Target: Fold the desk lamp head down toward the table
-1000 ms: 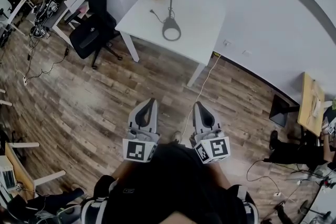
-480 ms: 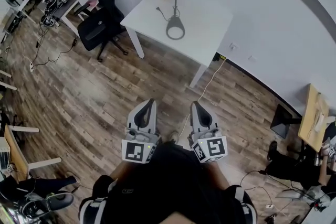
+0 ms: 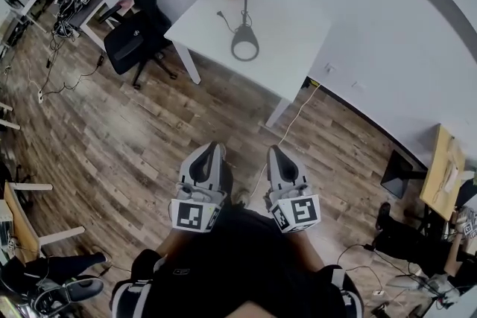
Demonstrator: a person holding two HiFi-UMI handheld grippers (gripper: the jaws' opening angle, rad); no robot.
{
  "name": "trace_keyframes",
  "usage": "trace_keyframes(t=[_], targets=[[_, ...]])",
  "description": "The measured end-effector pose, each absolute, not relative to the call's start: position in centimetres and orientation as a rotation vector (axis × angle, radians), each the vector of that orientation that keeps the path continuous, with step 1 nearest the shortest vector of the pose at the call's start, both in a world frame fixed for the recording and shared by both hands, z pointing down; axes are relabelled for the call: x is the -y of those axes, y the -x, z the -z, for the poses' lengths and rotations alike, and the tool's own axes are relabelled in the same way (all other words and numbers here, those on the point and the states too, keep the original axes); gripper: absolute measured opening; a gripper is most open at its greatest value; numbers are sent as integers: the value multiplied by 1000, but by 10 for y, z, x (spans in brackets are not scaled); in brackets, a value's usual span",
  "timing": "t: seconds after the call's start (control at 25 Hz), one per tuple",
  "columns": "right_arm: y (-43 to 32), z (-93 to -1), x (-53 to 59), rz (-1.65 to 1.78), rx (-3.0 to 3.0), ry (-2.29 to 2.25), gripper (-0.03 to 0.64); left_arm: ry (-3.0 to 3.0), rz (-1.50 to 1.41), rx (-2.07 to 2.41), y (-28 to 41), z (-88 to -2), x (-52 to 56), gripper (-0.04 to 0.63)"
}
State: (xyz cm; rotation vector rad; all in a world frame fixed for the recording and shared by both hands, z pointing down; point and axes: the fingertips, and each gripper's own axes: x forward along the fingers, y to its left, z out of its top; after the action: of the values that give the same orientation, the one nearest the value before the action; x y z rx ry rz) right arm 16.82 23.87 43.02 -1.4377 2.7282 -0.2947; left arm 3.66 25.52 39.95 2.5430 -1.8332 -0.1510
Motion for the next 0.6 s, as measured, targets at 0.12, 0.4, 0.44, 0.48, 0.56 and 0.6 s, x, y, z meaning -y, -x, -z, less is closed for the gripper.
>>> trace_keyframes(t=[0.12, 0.4, 0.44, 0.48, 0.56, 0.6], targets=[[-163, -432, -216, 303, -2741, 1456, 12, -2545, 171, 1801, -36, -403, -224, 26], [-133, -425, -136, 299, -2741, 1496, 12, -2579, 213, 1721, -15, -395, -129, 25], [-128, -423, -125, 296, -2737, 1503, 12, -2586, 217, 1711, -11, -393, -117, 25], [-123, -420, -114, 292, -2734, 1511, 12, -2592, 222, 1703, -5, -391, -106, 26], [-113, -417, -92, 281, -2726, 1531, 12, -2602, 227, 1691, 6, -386, -84, 26], [-109, -415, -81, 277, -2722, 1542, 12, -2607, 227, 1685, 11, -383, -73, 26]])
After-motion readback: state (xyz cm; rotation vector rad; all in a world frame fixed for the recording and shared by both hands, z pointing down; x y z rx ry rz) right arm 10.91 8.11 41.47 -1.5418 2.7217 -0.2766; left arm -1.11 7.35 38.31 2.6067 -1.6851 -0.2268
